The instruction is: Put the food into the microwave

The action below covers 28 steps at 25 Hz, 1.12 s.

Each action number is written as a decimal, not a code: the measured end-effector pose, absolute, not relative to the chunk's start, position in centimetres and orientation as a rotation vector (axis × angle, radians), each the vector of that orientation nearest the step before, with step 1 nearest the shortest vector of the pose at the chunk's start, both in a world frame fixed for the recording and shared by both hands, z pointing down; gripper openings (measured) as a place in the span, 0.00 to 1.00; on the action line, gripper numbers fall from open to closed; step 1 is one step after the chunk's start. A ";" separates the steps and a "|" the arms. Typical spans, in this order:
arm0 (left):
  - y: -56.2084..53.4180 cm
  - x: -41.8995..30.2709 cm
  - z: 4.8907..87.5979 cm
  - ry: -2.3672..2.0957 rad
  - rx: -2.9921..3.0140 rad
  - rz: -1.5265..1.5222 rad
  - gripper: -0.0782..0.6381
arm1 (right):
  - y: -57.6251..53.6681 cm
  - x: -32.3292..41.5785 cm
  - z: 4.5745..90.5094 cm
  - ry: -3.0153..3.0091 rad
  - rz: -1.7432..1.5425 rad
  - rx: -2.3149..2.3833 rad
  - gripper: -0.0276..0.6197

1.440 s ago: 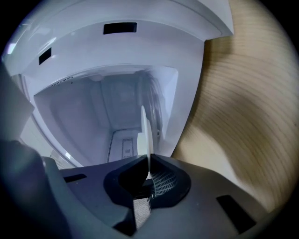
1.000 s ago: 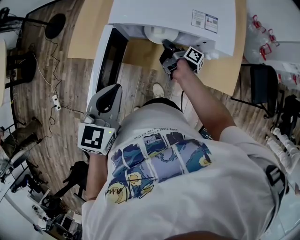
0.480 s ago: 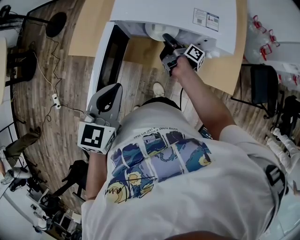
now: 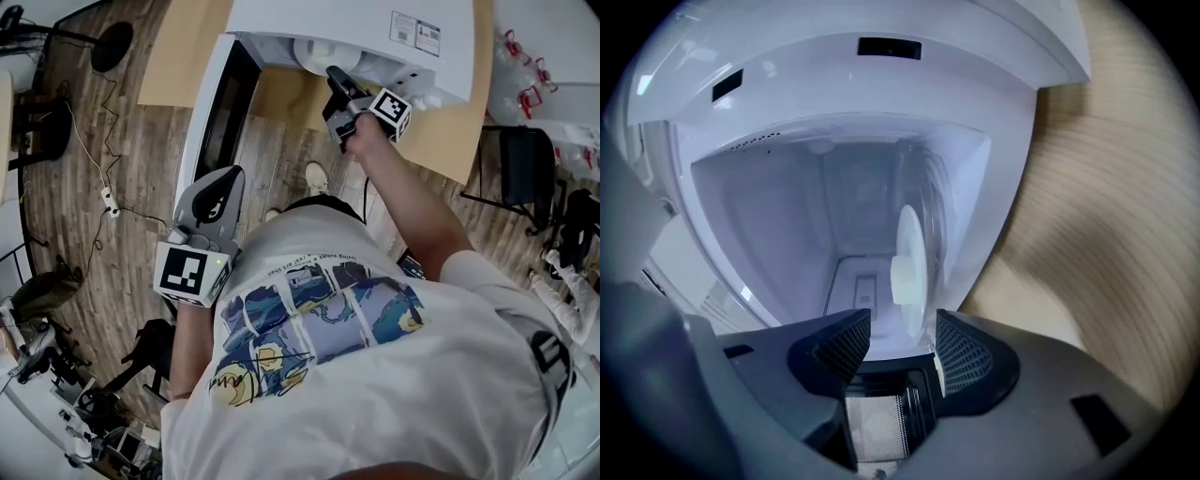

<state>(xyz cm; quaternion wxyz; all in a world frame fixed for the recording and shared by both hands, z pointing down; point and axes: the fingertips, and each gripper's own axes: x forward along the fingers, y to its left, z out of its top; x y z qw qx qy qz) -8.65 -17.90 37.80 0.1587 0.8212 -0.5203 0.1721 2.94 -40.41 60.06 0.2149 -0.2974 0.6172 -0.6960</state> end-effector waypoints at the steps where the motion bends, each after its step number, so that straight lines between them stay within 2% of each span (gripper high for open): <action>1: -17.7 -8.7 37.8 -1.485 2.349 0.490 0.12 | -39.9 2.8 60.1 1.723 -1.935 -0.823 0.34; 11: -15.9 -9.3 38.2 -1.423 2.399 0.488 0.12 | -34.4 1.7 60.8 1.787 -2.004 -0.830 0.34; 19: -13.9 -9.9 39.0 -1.358 2.438 0.484 0.12 | -30.2 1.8 60.2 1.965 -1.980 -0.927 0.11; 28: -11.0 -10.1 39.6 -1.268 2.489 0.476 0.12 | -24.2 2.1 58.5 2.121 -1.933 -0.975 0.06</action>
